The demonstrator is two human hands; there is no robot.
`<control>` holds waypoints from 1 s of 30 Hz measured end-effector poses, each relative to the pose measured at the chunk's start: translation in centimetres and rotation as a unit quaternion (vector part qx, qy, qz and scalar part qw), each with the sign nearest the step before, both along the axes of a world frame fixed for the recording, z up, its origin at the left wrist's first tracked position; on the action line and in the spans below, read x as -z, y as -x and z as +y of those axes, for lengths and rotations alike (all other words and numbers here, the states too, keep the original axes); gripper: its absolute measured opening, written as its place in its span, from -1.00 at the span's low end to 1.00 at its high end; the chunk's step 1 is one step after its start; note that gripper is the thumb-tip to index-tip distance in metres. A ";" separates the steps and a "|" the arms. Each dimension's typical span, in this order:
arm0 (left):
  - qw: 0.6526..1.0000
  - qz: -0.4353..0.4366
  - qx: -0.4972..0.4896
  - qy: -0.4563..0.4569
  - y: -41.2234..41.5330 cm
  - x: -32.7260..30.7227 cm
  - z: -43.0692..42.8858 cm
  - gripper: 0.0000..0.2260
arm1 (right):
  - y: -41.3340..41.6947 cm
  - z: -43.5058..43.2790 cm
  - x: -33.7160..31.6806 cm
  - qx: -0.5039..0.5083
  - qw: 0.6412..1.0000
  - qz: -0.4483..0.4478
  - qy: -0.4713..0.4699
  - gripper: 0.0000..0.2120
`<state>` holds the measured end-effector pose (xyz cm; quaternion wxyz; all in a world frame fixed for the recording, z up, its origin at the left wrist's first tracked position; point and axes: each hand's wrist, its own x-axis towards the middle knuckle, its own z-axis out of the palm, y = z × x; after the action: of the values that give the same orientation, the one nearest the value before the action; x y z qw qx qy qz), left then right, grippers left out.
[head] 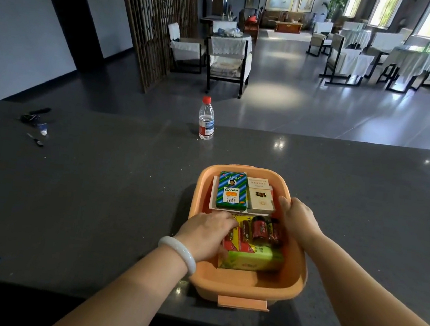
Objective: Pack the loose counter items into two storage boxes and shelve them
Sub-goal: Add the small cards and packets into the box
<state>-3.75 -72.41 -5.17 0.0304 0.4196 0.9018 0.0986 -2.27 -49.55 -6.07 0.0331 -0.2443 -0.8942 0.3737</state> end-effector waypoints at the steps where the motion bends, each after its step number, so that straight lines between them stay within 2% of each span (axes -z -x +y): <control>1: 1.000 0.001 0.001 0.001 0.0 0.0 0.0 -0.50 | 0.0 0.0 0.0 -0.001 1.000 0.001 -0.002 -0.59; 11: 1.000 0.013 0.003 0.012 0.1 -0.1 0.1 -0.50 | 0.1 0.2 0.0 -0.001 1.000 -0.001 -0.004 -0.58; 21: 0.999 -0.017 -0.016 0.024 0.1 -0.5 -0.1 -0.48 | 0.4 0.4 0.3 -0.018 0.999 -0.026 -0.018 -0.56; 24: 0.998 -0.047 -0.031 0.003 0.1 -0.9 -0.1 -0.46 | 0.4 0.5 -0.1 -0.012 0.998 -0.061 -0.010 -0.52; 26: 0.996 -0.062 -0.048 -0.031 0.0 -1.6 -0.2 -0.45 | 0.2 0.2 -1.0 -0.008 0.994 -0.070 -0.084 -0.51; 28: 0.993 -0.061 -0.071 -0.074 0.0 -2.5 -0.4 -0.48 | 0.2 -0.5 -2.1 -0.022 0.976 -0.023 -0.213 -0.54; 30: 0.989 -0.034 -0.101 -0.101 0.1 -3.4 -1.1 -0.56 | 0.7 -2.1 -3.6 -0.067 0.959 0.033 -0.272 -0.62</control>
<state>-3.82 -73.56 -1.77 0.0083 0.3238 0.9233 0.2063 -3.00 -51.63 -2.50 0.1029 -0.1530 -0.9748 0.1257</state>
